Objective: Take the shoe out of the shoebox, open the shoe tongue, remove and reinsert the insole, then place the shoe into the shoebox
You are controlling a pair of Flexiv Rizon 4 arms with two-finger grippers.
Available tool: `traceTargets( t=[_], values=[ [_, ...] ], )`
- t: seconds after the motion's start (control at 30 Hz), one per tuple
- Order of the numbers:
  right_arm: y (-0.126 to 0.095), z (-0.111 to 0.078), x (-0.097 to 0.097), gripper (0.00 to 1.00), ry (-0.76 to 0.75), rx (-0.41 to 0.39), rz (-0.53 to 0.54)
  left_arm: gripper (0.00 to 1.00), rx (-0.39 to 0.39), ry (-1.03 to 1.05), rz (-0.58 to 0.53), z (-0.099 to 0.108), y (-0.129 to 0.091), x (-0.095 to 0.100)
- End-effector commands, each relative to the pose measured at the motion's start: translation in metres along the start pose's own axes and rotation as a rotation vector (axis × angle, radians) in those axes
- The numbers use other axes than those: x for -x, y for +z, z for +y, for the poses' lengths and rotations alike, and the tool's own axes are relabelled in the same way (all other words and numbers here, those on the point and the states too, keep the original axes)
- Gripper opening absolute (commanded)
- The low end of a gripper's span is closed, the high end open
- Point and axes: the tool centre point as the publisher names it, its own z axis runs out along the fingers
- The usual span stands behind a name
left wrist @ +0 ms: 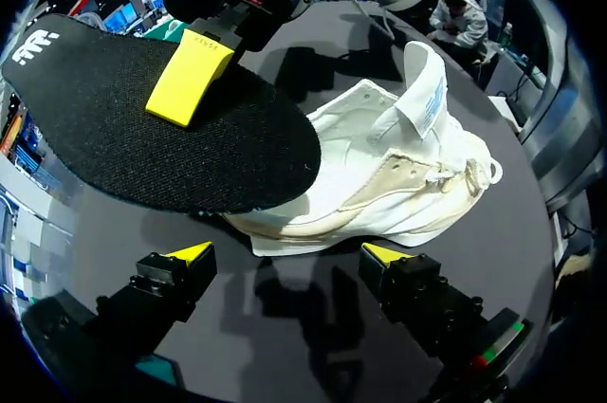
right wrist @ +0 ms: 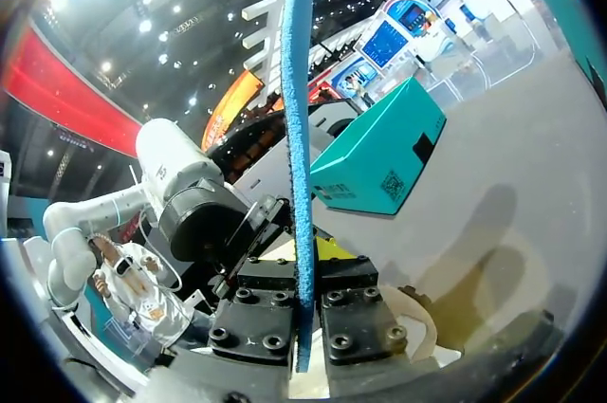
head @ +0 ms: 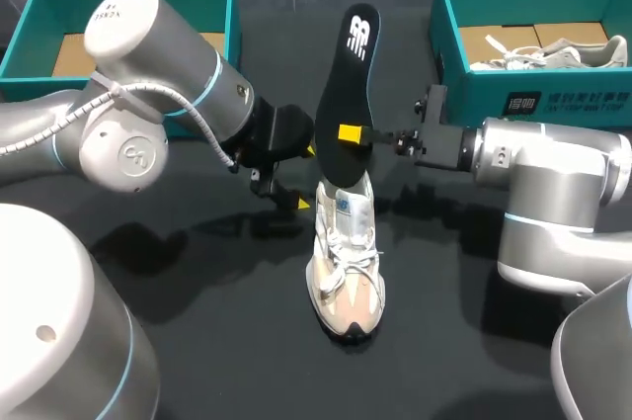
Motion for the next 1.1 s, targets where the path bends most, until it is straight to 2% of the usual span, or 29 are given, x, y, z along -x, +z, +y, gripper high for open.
traceTargets(
  t=[0.03, 0.7, 1.1],
  values=[
    [0.0004, -0.0016, 0.0007, 0.0, -0.004, 0.003, -0.001, 1.0, 0.005, -0.001, 0.002, -0.0008, 0.0095, 0.0039],
    [-0.0037, -0.004, 0.0022, 0.0, -0.014, 0.037, -0.014, 1.0, -0.007, 0.063, 0.051, -0.001, 0.0066, 0.0065],
    [-0.007, -0.0009, 0.0037, 0.0, -0.077, 0.089, -0.017, 1.0, -0.007, 0.063, 0.051, -0.001, 0.0066, 0.0065]
  ],
)
